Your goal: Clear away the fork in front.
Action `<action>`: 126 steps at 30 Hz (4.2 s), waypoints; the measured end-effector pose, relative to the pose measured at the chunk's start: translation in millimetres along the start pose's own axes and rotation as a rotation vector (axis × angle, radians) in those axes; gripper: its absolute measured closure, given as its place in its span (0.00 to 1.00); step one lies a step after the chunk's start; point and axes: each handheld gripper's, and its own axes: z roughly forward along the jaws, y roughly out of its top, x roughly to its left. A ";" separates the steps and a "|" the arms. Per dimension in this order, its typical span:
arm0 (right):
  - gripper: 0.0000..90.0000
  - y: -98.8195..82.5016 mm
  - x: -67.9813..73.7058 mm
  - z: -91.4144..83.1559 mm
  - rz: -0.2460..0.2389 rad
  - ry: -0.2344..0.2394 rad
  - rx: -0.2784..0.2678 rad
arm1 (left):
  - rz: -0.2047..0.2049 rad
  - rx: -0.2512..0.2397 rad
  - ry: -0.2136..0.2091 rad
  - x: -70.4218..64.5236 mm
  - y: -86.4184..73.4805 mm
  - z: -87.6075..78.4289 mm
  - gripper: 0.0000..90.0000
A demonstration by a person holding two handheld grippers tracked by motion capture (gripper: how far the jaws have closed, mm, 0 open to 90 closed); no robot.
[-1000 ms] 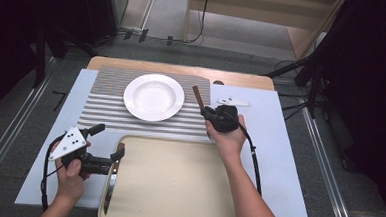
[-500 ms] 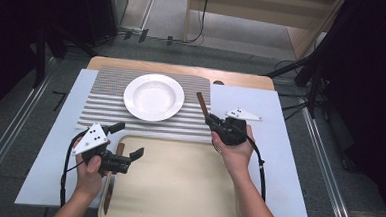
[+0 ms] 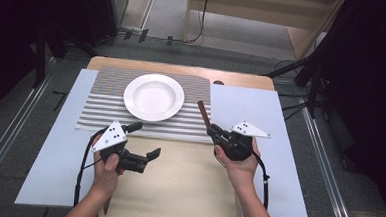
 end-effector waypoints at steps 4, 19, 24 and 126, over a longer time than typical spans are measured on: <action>0.86 -4.8 3.5 -7.5 -0.014 0.013 -0.017 | 0.006 0.000 -0.022 -5.0 3.5 8.0 0.00; 0.85 -21.7 20.5 -27.1 -0.041 0.061 -0.069 | -0.001 -0.002 -0.062 -18.4 8.9 25.8 0.00; 0.85 -26.4 25.1 -30.3 -0.041 0.078 -0.085 | -0.008 0.004 -0.073 -23.6 9.2 32.5 0.00; 0.00 -70.2 -31.7 -87.5 -0.086 -0.039 -0.202 | -0.453 0.038 -0.229 -5.8 7.5 16.6 0.89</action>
